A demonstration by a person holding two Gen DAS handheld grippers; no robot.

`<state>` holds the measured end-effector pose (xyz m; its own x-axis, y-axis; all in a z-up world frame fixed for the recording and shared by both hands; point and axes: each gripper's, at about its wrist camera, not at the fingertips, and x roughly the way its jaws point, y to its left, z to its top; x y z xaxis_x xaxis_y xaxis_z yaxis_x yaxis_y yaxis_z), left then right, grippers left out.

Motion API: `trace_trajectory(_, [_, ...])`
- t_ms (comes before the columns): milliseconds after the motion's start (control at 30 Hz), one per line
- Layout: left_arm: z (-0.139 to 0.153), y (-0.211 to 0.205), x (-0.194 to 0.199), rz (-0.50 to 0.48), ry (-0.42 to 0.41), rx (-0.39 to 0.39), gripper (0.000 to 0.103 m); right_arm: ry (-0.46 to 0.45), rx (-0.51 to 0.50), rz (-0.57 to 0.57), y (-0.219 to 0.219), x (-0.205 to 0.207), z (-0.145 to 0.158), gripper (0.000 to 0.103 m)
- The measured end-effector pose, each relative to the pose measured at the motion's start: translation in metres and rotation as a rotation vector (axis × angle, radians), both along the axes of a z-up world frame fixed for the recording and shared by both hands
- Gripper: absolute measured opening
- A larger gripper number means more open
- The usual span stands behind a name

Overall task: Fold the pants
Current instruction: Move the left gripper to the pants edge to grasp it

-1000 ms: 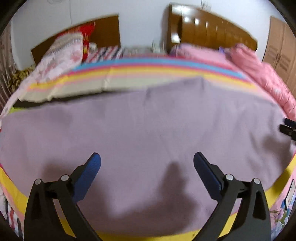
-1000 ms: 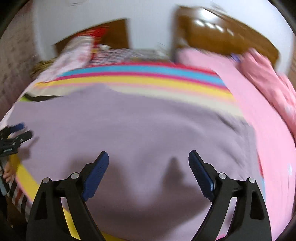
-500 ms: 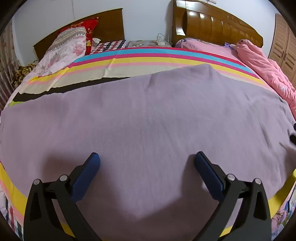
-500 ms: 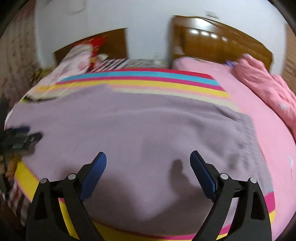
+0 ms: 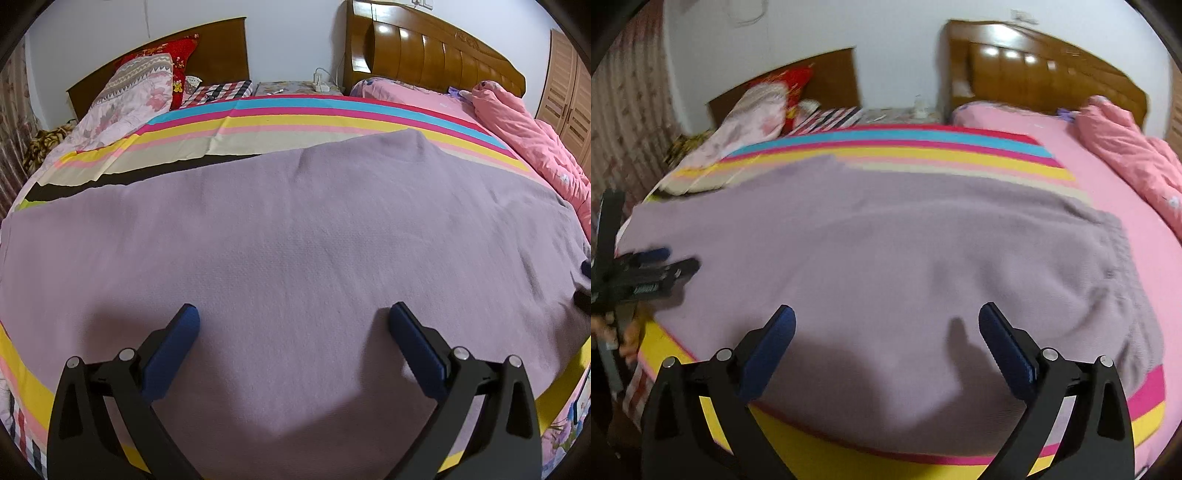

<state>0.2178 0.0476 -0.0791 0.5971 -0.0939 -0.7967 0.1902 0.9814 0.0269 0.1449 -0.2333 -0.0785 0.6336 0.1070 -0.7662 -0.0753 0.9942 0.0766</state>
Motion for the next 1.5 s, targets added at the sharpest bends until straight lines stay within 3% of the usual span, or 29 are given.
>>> trace_trajectory(167, [0.010, 0.016, -0.008, 0.021, -0.032, -0.118, 0.101, 0.060, -0.015, -0.062, 0.002, 0.001, 0.000, 0.098])
trace_trajectory(267, [0.021, 0.039, -0.024, 0.051, -0.088, -0.192, 0.101, 0.000, -0.047, -0.092, 0.016, -0.003, 0.022, 0.098])
trace_trajectory(400, [0.031, 0.072, -0.036, 0.109, -0.131, -0.171, 0.101, -0.081, -0.006, 0.041, 0.071, 0.014, 0.044, 0.098])
trace_trajectory(600, [0.037, 0.154, -0.048, 0.296, -0.142, -0.143, 0.101, -0.087, -0.014, 0.308, 0.188, 0.052, 0.043, 0.098])
trace_trajectory(733, [0.034, 0.202, -0.056, 0.417, -0.127, -0.132, 0.101, -0.087, -0.025, 0.423, 0.248, 0.076, 0.045, 0.098])
trace_trajectory(1000, [0.027, 0.276, -0.071, 0.619, -0.101, -0.116, 0.101, -0.006, 0.020, 0.473, 0.312, 0.127, 0.034, 0.098])
trace_trajectory(1133, [0.019, 0.298, -0.073, 0.662, -0.085, -0.114, 0.101, 0.034, -0.029, 0.465, 0.325, 0.137, 0.006, 0.098])
trace_trajectory(1200, [0.017, 0.305, -0.068, 0.671, -0.080, -0.132, 0.101, 0.022, -0.001, 0.472, 0.323, 0.137, 0.007, 0.099])
trace_trajectory(1267, [0.015, 0.316, -0.062, 0.659, -0.081, -0.201, 0.101, 0.030, 0.012, 0.469, 0.320, 0.137, 0.006, 0.099])
trace_trajectory(1333, [0.016, 0.334, -0.061, 0.654, -0.108, -0.343, 0.101, 0.029, 0.000, 0.469, 0.322, 0.136, 0.005, 0.099])
trace_trajectory(1400, [0.017, 0.362, -0.059, 0.684, -0.146, -0.485, 0.101, 0.029, -0.011, 0.469, 0.323, 0.135, 0.004, 0.099])
trace_trajectory(1500, [0.015, 0.402, -0.053, 0.750, -0.202, -0.606, 0.100, 0.031, -0.002, 0.470, 0.322, 0.136, 0.004, 0.099])
